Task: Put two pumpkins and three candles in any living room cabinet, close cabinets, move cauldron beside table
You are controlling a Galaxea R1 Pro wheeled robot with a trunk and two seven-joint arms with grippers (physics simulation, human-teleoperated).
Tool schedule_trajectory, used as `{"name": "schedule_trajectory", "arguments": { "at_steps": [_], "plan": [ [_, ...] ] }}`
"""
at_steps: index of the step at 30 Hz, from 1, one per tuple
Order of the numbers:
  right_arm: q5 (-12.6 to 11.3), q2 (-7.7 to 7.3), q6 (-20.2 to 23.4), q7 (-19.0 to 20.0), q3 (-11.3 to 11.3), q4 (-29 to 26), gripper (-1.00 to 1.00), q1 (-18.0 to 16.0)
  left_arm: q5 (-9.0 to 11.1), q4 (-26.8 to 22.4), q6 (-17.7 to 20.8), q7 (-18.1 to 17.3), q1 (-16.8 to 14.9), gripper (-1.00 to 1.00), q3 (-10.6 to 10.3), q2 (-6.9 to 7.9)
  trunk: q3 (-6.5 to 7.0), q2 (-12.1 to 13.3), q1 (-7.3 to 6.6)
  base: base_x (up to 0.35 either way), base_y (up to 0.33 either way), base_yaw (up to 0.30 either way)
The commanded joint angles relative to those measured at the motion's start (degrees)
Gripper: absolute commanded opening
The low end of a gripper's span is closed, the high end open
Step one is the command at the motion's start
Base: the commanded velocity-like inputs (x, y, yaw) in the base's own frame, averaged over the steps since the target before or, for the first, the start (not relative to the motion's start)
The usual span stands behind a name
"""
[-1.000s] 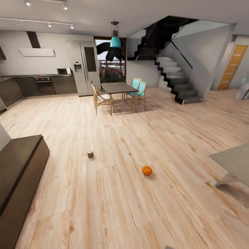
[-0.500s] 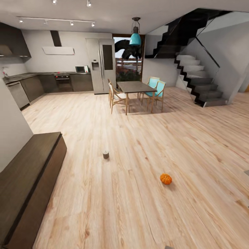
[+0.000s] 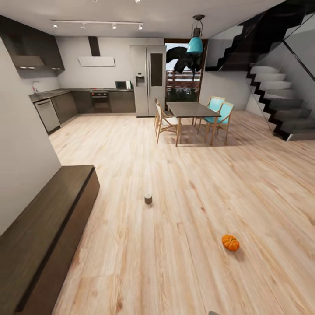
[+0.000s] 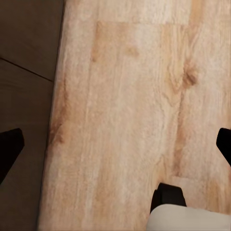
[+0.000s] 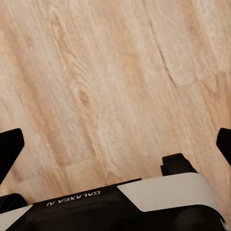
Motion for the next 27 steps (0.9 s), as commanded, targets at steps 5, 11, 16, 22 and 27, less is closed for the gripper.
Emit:
{"name": "schedule_trajectory", "arguments": {
  "at_steps": [5,11,16,22,27],
  "plan": [
    [0.0,0.02,0.0,-0.6,0.0,0.0,1.00,0.0,0.0,0.0,0.0,0.1,0.0,1.00,0.0,-0.06,-0.26,0.0,0.00,0.242,-0.099,0.239],
    [0.0,0.02,0.0,-1.2,0.0,0.0,1.00,0.0,-0.1,0.0,0.0,0.2,0.0,1.00,0.0,-0.07,-0.57,0.0,0.00,0.218,-0.184,0.240],
    [0.0,0.02,0.0,-1.2,0.6,0.0,1.00,0.0,-0.1,0.0,0.0,0.2,0.0,1.00,0.0,-0.11,-0.83,0.0,0.00,0.175,-0.233,0.240],
    [0.0,0.02,0.0,-1.2,1.4,0.0,1.00,0.0,-0.2,0.0,0.0,0.2,0.0,1.00,0.0,-0.16,-1.15,0.0,0.00,0.053,-0.250,0.240],
    [0.0,0.10,0.0,-1.2,1.5,0.0,1.00,0.0,-0.2,0.0,0.1,0.2,0.0,1.00,-0.1,-0.16,-1.41,0.0,0.00,0.003,-0.274,0.240]
  ]
}}
